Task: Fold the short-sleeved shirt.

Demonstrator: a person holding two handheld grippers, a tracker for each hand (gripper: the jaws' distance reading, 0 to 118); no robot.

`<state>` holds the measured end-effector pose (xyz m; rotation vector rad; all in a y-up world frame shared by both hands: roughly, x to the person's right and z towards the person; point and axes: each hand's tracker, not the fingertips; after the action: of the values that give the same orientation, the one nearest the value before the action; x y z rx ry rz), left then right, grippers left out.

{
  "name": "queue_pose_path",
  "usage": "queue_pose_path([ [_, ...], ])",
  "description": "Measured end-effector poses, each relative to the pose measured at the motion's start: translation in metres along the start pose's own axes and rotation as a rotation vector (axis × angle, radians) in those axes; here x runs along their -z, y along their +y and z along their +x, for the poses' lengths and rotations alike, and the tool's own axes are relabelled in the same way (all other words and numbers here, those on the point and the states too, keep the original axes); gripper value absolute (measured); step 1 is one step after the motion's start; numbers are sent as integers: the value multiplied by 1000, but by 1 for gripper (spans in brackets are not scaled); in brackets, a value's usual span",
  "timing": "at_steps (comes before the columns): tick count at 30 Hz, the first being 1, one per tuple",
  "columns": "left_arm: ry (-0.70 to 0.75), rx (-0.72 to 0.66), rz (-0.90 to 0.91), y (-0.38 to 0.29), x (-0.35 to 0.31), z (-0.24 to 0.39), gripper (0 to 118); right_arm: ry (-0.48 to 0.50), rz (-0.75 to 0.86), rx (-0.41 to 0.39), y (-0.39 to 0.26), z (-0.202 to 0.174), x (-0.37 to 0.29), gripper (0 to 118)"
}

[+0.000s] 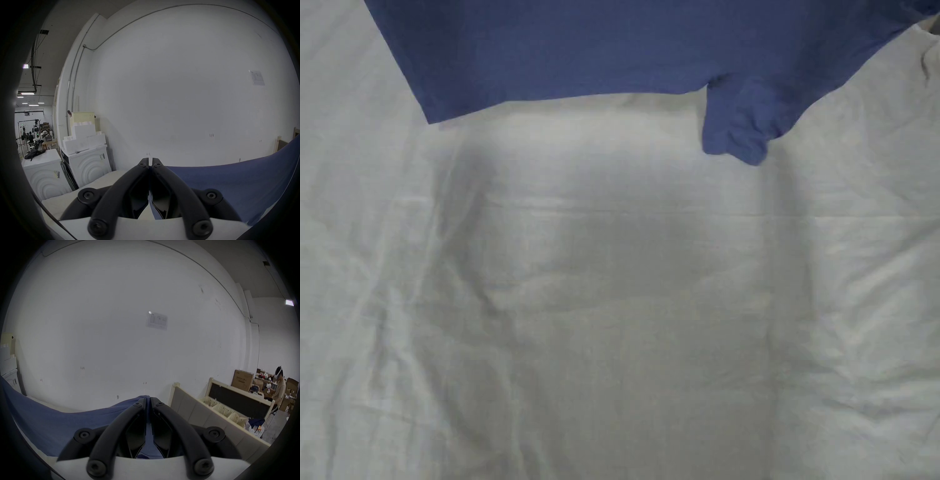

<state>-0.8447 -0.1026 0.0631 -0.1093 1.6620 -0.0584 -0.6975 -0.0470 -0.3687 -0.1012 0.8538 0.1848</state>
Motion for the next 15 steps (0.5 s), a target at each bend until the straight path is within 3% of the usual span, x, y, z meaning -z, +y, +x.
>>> queue_pose_path([
  [3,-25,17,-84,-44,8,7,0,8,-93,-24,-59,-10,-12,4],
  [15,-103,57,-466,-249,-26,17,0,22,-470,15,-292,-4,-6,4],
])
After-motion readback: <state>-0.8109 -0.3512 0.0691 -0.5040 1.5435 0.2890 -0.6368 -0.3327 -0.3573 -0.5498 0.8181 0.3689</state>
